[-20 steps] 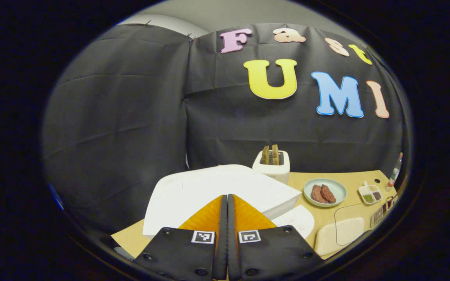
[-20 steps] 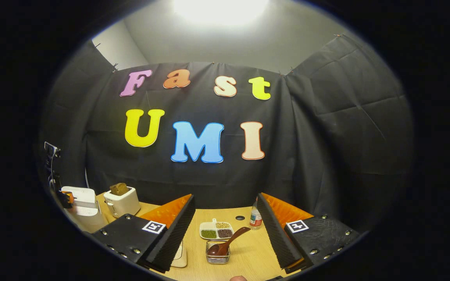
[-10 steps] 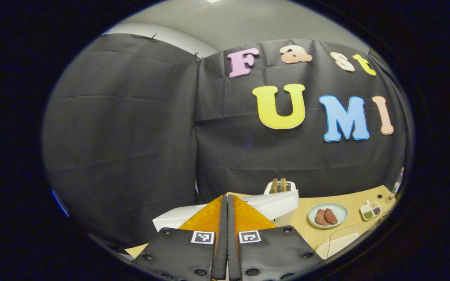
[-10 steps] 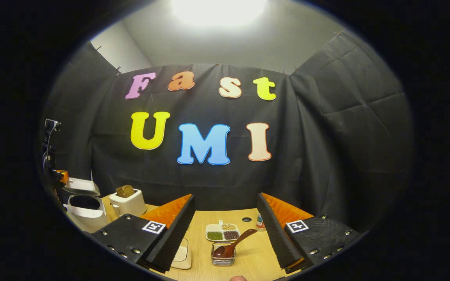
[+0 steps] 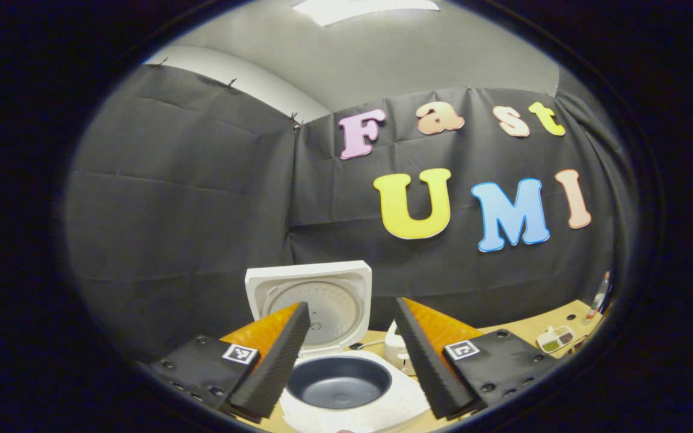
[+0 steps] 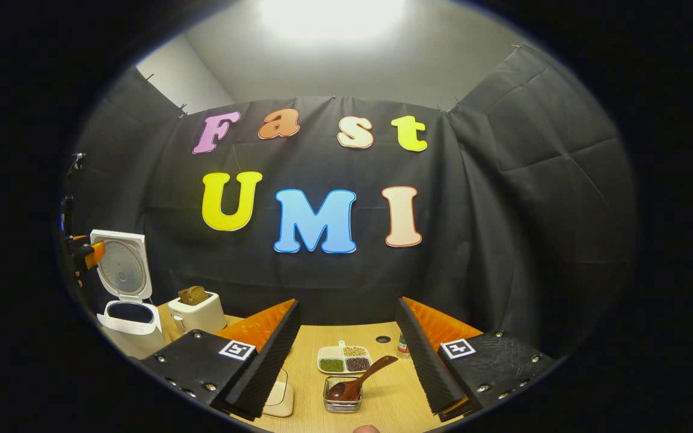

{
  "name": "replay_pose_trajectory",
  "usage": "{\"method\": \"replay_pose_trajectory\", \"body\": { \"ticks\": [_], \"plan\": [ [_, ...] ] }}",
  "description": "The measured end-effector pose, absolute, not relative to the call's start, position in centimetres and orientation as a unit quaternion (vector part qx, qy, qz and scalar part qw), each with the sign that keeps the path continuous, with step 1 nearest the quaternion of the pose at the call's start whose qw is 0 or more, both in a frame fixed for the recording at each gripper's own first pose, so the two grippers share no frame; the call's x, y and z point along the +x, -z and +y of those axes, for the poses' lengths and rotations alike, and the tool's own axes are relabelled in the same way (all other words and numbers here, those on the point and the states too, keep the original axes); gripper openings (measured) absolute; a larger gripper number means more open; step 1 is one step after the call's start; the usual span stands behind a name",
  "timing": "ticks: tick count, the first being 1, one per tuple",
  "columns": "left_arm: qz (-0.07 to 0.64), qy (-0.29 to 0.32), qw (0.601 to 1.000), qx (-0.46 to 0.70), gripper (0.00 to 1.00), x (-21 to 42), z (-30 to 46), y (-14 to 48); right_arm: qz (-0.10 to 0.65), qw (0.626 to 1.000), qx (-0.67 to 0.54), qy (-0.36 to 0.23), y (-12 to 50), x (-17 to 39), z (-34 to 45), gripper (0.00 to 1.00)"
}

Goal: Close the left gripper, press the button to open the rice cooker; take a wooden spoon from the chopstick holder with the right hand, scoop a spoonful of rice and pour it into the rice cooker, then put the wooden spoon back into the chopstick holder.

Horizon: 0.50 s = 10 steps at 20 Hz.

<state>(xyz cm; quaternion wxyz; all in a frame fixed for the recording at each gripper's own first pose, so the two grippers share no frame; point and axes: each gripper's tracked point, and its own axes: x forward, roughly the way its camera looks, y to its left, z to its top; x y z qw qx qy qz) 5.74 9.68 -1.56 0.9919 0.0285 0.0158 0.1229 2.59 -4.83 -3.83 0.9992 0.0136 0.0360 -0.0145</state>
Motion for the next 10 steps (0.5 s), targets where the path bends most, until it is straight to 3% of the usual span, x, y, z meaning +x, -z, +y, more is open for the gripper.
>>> {"method": "replay_pose_trajectory", "body": {
  "ticks": [1, 2, 3, 4, 5, 6, 10],
  "plan": [
    [0.010, -0.119, 0.992, 0.027, 0.91, 5.4, 9.0, 0.8, 0.037, 0.999, 0.014, 0.015, 4.0, 3.0, -5.1, 0.97],
    [0.004, -0.114, 0.993, 0.025, 1.00, 4.9, 8.4, 0.3, 0.037, 0.999, 0.015, 0.016, 4.1, 3.4, -5.4, 0.97],
    [0.000, -0.109, 0.994, 0.022, 1.00, 4.5, 7.8, -0.3, 0.038, 0.999, 0.016, 0.017, 4.3, 3.9, -5.7, 0.97],
    [-0.003, -0.104, 0.994, 0.022, 0.91, 4.1, 7.0, -0.4, 0.040, 0.999, 0.017, 0.020, 4.6, 4.5, -6.2, 0.97],
    [-0.005, -0.100, 0.995, 0.023, 0.91, 3.7, 6.6, -0.7, 0.043, 0.999, 0.019, 0.023, 4.9, 5.0, -6.6, 0.97],
    [-0.005, -0.096, 0.995, 0.025, 1.00, 3.3, 6.0, -0.8, 0.046, 0.998, 0.022, 0.024, 5.3, 5.5, -7.0, 0.97],
    [-0.001, -0.088, 0.996, 0.027, 1.00, 2.1, 5.2, -1.0, 0.067, 0.997, 0.025, 0.028, 7.5, 7.6, -8.0, 0.97]
  ]
}}
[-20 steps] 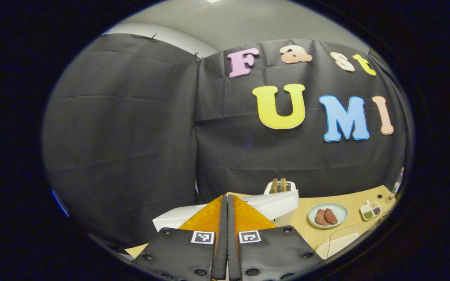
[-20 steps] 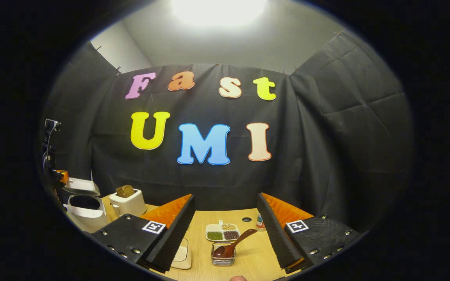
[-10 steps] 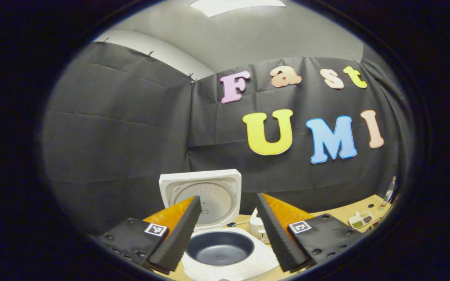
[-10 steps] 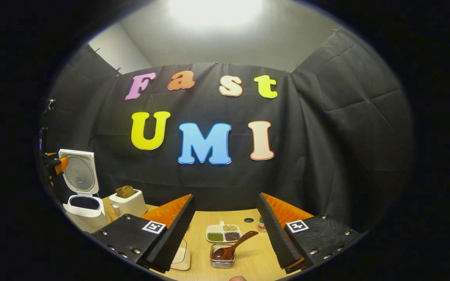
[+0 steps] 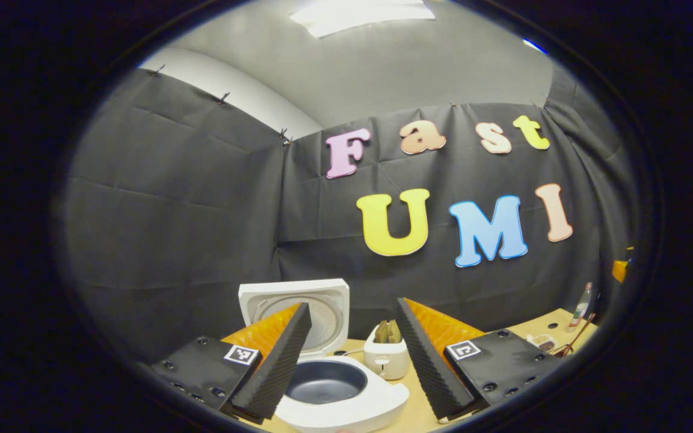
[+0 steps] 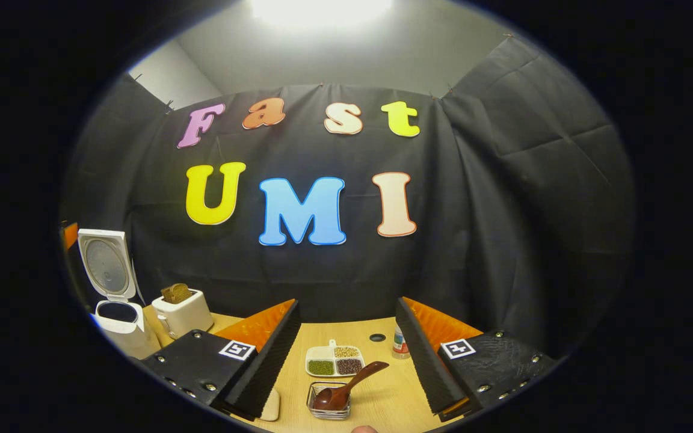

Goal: Close the left gripper, press the button to open the rice cooker; take a wooden spoon from the chopstick holder with the right hand, scoop a spoonful of rice and pour it into the rice cooker, then put the wooden spoon back into the chopstick holder.

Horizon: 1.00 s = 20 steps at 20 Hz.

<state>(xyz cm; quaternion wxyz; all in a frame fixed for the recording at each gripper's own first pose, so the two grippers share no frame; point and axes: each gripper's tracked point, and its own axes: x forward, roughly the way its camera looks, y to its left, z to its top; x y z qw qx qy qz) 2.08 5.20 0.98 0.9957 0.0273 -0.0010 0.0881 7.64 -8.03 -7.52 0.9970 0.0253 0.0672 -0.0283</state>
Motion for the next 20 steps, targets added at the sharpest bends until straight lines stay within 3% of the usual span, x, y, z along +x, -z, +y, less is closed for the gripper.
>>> {"method": "replay_pose_trajectory", "body": {
  "ticks": [5, 6, 7, 9, 13, 15, 20],
  "plan": [
    [0.000, -0.086, 0.996, 0.025, 1.00, 0.6, 4.6, -1.3, 0.105, 0.993, 0.036, 0.034, 11.2, 9.9, -9.2, 0.97],
    [0.000, -0.087, 0.996, 0.026, 0.91, 0.3, 4.6, -1.4, 0.115, 0.992, 0.039, 0.033, 12.0, 10.3, -9.2, 0.97],
    [0.000, -0.089, 0.996, 0.025, 0.91, 0.0, 4.7, -1.4, 0.127, 0.991, 0.040, 0.032, 13.1, 10.6, -9.3, 0.97],
    [0.004, -0.091, 0.996, 0.024, 1.00, -0.5, 4.8, -1.3, 0.151, 0.987, 0.042, 0.032, 15.3, 11.2, -9.5, 0.97],
    [0.012, -0.097, 0.995, 0.033, 1.00, -1.4, 5.2, -1.2, 0.189, 0.980, 0.042, 0.041, 19.2, 11.9, -10.1, 0.97],
    [0.016, -0.102, 0.994, 0.037, 0.91, -2.1, 5.6, -1.0, 0.208, 0.976, 0.044, 0.045, 20.9, 12.1, -10.4, 0.97],
    [0.024, -0.122, 0.991, 0.048, 0.91, -4.1, 6.9, -0.9, 0.251, 0.963, 0.087, 0.049, 24.5, 12.5, -10.6, 0.97]
  ]
}}
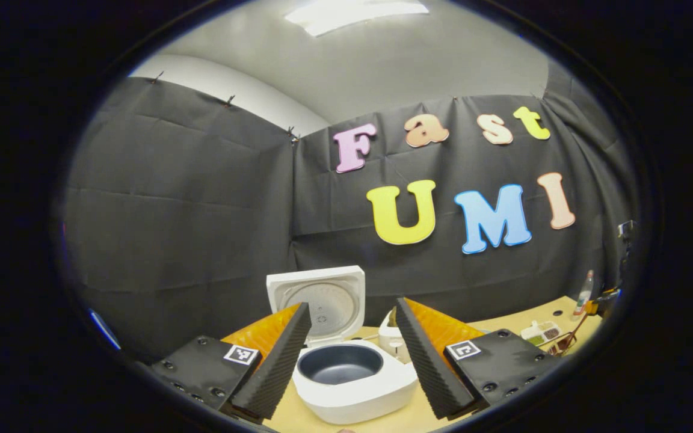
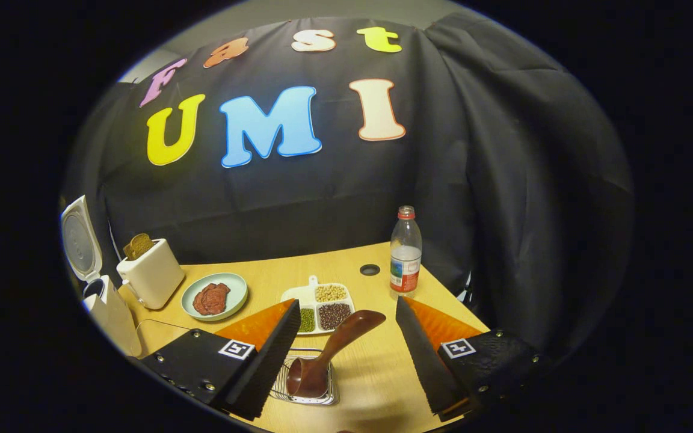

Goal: Close the left gripper, press the button to open the rice cooker; take a wooden spoon from the chopstick holder with the right hand, scoop a spoonful of rice and pour it into the rice cooker, then put the wooden spoon back into the chopstick holder.

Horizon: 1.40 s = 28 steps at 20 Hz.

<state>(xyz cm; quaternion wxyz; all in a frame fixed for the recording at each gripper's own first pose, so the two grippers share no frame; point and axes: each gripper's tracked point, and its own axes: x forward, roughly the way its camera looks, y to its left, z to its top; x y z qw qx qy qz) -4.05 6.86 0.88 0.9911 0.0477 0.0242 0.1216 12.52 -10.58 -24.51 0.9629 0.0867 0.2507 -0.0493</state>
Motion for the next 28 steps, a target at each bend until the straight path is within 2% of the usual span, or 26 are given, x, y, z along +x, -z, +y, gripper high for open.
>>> {"method": "replay_pose_trajectory", "body": {
  "ticks": [1, 2, 3, 4, 5, 7, 10, 12, 14, 15, 16, 17, 18, 20, 21, 28],
  "plan": [
    [0.027, -0.125, 0.991, 0.050, 0.91, -4.5, 7.1, -0.8, 0.258, 0.960, 0.099, 0.051, 25.3, 12.7, -10.5, 0.98],
    [0.030, -0.129, 0.990, 0.052, 1.00, -4.8, 7.3, -0.7, 0.268, 0.956, 0.112, 0.051, 26.1, 12.9, -10.4, 0.98],
    [0.031, -0.133, 0.989, 0.055, 0.91, -5.1, 7.6, -0.7, 0.276, 0.952, 0.122, 0.051, 26.7, 12.8, -10.2, 0.97],
    [0.033, -0.137, 0.988, 0.057, 0.91, -5.4, 7.8, -0.7, 0.283, 0.949, 0.131, 0.053, 27.3, 13.0, -10.1, 0.97],
    [0.034, -0.140, 0.988, 0.059, 0.91, -5.6, 8.0, -0.6, 0.290, 0.945, 0.140, 0.053, 28.0, 13.0, -9.9, 0.87],
    [0.037, -0.145, 0.987, 0.059, 0.91, -6.1, 8.2, -0.6, 0.306, 0.938, 0.155, 0.054, 29.2, 13.1, -9.8, 0.78],
    [0.041, -0.152, 0.986, 0.062, 0.93, -6.4, 8.7, -0.4, 0.328, 0.927, 0.173, 0.052, 30.3, 12.8, -9.3, 0.77],
    [0.041, -0.155, 0.985, 0.062, 0.96, -6.6, 8.9, -0.4, 0.332, 0.923, 0.186, 0.051, 30.6, 13.2, -8.7, 0.48],
    [0.041, -0.157, 0.985, 0.060, 1.00, -6.5, 9.1, -0.3, 0.336, 0.921, 0.195, 0.042, 30.0, 12.5, -8.3, 0.51],
    [0.042, -0.157, 0.985, 0.060, 1.00, -6.5, 9.2, -0.2, 0.335, 0.920, 0.197, 0.045, 29.6, 12.3, -8.3, 0.19],
    [0.042, -0.158, 0.985, 0.059, 1.00, -6.5, 9.3, -0.2, 0.332, 0.921, 0.201, 0.040, 30.4, 13.1, -8.1, 0.20],
    [0.042, -0.157, 0.985, 0.057, 1.00, -6.5, 9.3, -0.1, 0.331, 0.921, 0.202, 0.035, 29.9, 12.6, -7.6, 0.14],
    [0.042, -0.155, 0.986, 0.055, 0.91, -6.4, 9.3, -0.1, 0.329, 0.923, 0.197, 0.027, 29.4, 12.3, -7.2, 0.14],
    [0.041, -0.152, 0.986, 0.055, 0.91, -6.4, 9.5, -0.1, 0.327, 0.930, 0.167, 0.031, 28.7, 12.1, -7.0, 0.14],
    [0.040, -0.149, 0.986, 0.055, 1.00, -6.3, 9.6, -0.1, 0.322, 0.933, 0.157, 0.028, 27.8, 12.1, -6.7, 0.14],
    [0.034, -0.133, 0.990, 0.036, 0.98, -5.9, 10.5, 0.3, 0.262, 0.958, 0.117, 0.024, 20.9, 12.3, -6.6, 0.14]
  ]
}}
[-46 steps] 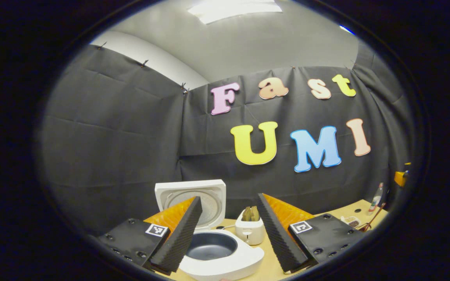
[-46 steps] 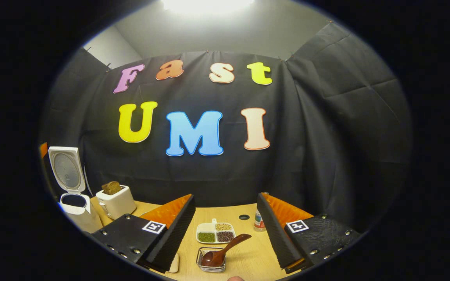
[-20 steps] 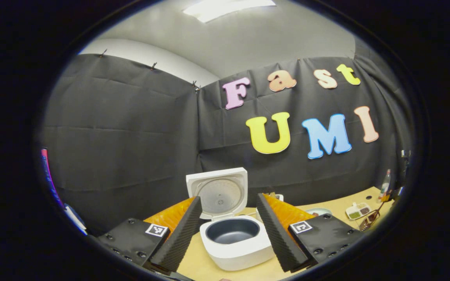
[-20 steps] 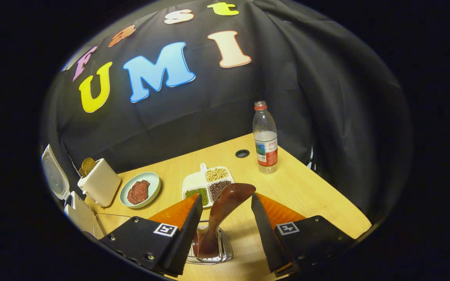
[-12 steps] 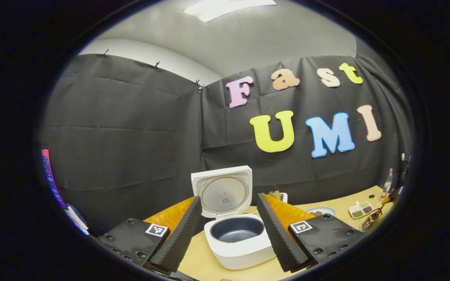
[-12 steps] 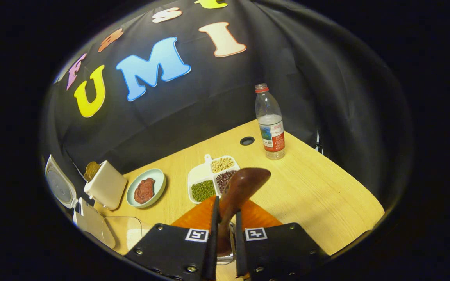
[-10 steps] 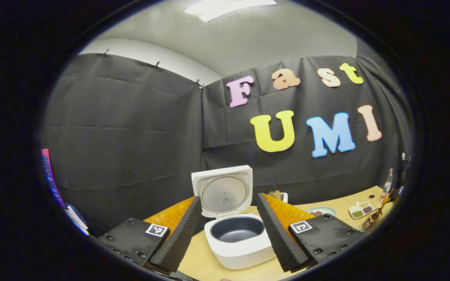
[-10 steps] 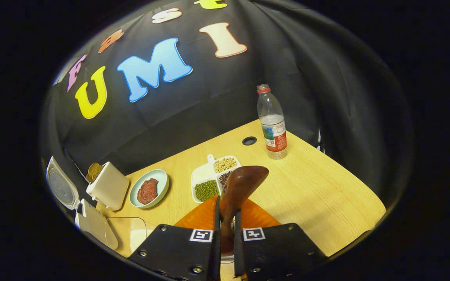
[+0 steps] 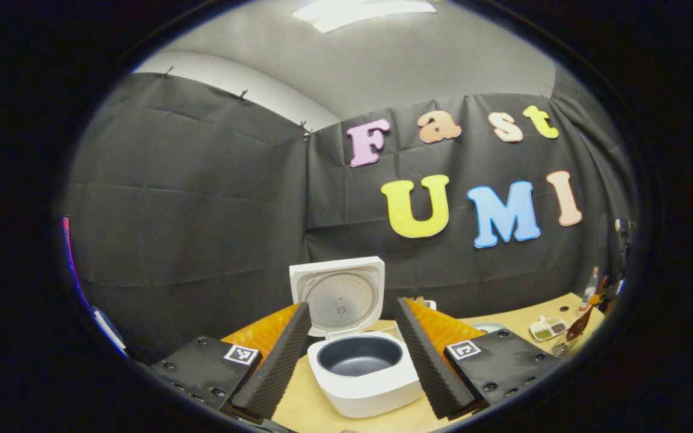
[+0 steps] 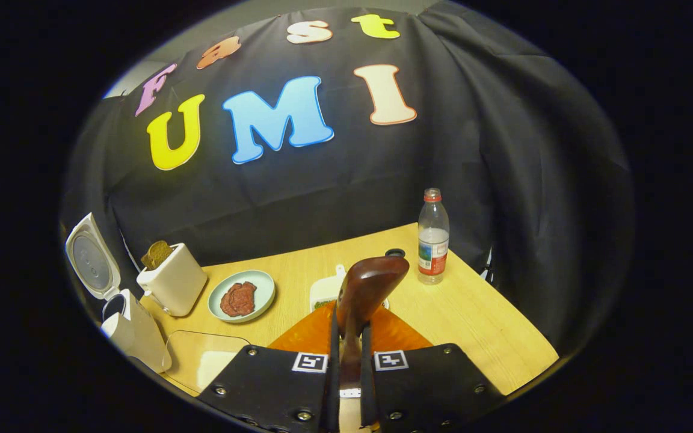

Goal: Close the left gripper, press the button to open the rice cooker; take a wooden spoon from the chopstick holder with the right hand, scoop a spoonful of rice and pour it into the rice cooker, then put the wooden spoon back into the chopstick holder.

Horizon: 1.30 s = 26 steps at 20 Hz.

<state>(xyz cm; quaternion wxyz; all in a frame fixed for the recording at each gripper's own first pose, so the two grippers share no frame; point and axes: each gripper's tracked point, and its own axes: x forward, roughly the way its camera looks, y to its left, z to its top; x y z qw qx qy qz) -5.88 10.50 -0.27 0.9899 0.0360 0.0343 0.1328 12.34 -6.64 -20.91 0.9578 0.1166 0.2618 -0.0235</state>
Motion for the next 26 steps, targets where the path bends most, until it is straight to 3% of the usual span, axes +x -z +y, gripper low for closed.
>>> {"method": "replay_pose_trajectory", "body": {
  "ticks": [17, 19, 22, 24, 25, 26],
  "plan": [
    [0.046, -0.124, 0.991, 0.012, 1.00, -6.3, 15.4, 2.2, 0.235, 0.957, 0.169, -0.023, 15.2, 10.3, 2.0, 0.14],
    [0.047, -0.127, 0.991, 0.015, 0.92, -6.6, 16.2, 2.3, 0.236, 0.956, 0.172, -0.035, 15.2, 10.1, 3.5, 0.14],
    [0.050, -0.129, 0.990, 0.015, 1.00, -6.8, 17.4, 2.6, 0.238, 0.956, 0.165, -0.046, 15.6, 9.8, 5.9, 0.14],
    [0.051, -0.130, 0.990, 0.017, 0.92, -7.0, 18.2, 2.7, 0.243, 0.956, 0.159, -0.051, 16.3, 9.7, 7.1, 0.14],
    [0.052, -0.131, 0.990, 0.018, 1.00, -7.2, 18.6, 2.8, 0.246, 0.955, 0.155, -0.052, 16.8, 9.7, 7.7, 0.14],
    [0.052, -0.132, 0.990, 0.019, 1.00, -7.3, 19.1, 2.9, 0.248, 0.955, 0.150, -0.053, 17.3, 9.8, 8.3, 0.14]
  ]
}}
